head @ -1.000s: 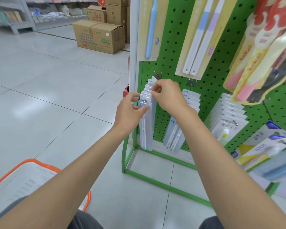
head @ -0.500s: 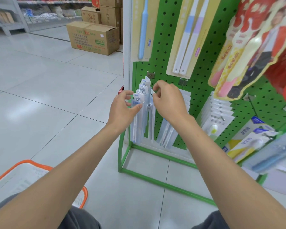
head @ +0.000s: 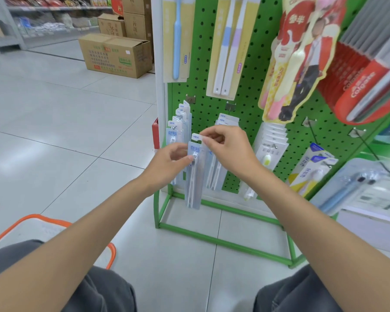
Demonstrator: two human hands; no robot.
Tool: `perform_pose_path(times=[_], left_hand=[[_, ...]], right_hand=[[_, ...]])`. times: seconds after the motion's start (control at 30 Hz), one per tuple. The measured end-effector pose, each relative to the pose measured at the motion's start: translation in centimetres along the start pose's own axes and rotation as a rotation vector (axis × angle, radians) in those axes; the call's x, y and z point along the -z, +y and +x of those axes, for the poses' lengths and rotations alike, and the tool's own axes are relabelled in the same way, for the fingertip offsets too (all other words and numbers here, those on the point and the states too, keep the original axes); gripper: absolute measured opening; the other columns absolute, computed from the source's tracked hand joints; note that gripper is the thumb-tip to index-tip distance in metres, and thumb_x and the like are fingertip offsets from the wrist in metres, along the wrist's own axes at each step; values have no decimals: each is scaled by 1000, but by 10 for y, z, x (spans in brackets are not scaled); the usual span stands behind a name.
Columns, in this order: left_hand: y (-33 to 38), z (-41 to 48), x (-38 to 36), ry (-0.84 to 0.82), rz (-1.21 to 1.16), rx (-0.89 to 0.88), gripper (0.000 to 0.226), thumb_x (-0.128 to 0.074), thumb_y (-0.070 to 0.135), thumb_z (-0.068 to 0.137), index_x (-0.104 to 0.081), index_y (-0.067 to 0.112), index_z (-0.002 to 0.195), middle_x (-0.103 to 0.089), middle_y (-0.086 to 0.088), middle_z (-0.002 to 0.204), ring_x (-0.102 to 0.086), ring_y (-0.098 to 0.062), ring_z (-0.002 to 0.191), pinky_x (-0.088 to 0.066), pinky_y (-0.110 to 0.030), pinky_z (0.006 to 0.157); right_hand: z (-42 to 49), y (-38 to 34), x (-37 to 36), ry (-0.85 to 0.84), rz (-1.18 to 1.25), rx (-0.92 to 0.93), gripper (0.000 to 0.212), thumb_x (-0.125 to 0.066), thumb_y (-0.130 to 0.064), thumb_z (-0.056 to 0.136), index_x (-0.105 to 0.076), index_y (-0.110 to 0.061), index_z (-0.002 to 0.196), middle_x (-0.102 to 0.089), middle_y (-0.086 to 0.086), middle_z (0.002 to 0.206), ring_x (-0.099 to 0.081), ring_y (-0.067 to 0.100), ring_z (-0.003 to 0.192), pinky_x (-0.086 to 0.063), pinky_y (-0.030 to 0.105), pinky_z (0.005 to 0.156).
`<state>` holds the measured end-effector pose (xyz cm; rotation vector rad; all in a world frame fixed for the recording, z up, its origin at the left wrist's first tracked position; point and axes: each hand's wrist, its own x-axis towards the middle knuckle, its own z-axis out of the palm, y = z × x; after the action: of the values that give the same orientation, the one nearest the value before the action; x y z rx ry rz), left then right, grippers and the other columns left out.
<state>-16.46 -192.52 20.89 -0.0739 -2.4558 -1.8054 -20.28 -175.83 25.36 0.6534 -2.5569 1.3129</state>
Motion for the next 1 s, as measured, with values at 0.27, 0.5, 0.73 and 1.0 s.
perform_pose_path(times=[0.27,0.5,0.73,1.0], left_hand=[[10,-9,-18,-68,-47,-42,9,-67,15,92,-64,22,89,-70,11,79,-62,7,68,-44,-7,65],[15,-5,-22,-25,-61,10,5,-63,20,94,-65,24,93,-73,6,86,-65,-8,82,-56,-29,80],[20,0,-17,50,-262,75,7,-61,20,96,-66,16,99,-71,4,91,-66,-5,82,-58,-25,76],[12,15,7,260,-385,170,15,-58,24,98,-65,13,105,-56,-9,97,-53,-16,87,-55,-18,70]], right_hand=[[-16,6,10,67,3,-47,14,-74,-27,83,-65,-16,80,-58,-8,69,-47,4,58,-40,18,57],[-16,14,18,50,119,-173,13,-62,-15,93,-61,-27,89,-64,-5,80,-60,11,63,-49,20,62],[-23,21,3,-67,130,-266,19,-56,-21,96,-66,-10,83,-70,7,70,-57,10,50,-42,25,56],[-47,24,-32,-316,98,-289,17,-53,-20,97,-60,-11,84,-57,0,57,-52,5,46,-39,21,54]])
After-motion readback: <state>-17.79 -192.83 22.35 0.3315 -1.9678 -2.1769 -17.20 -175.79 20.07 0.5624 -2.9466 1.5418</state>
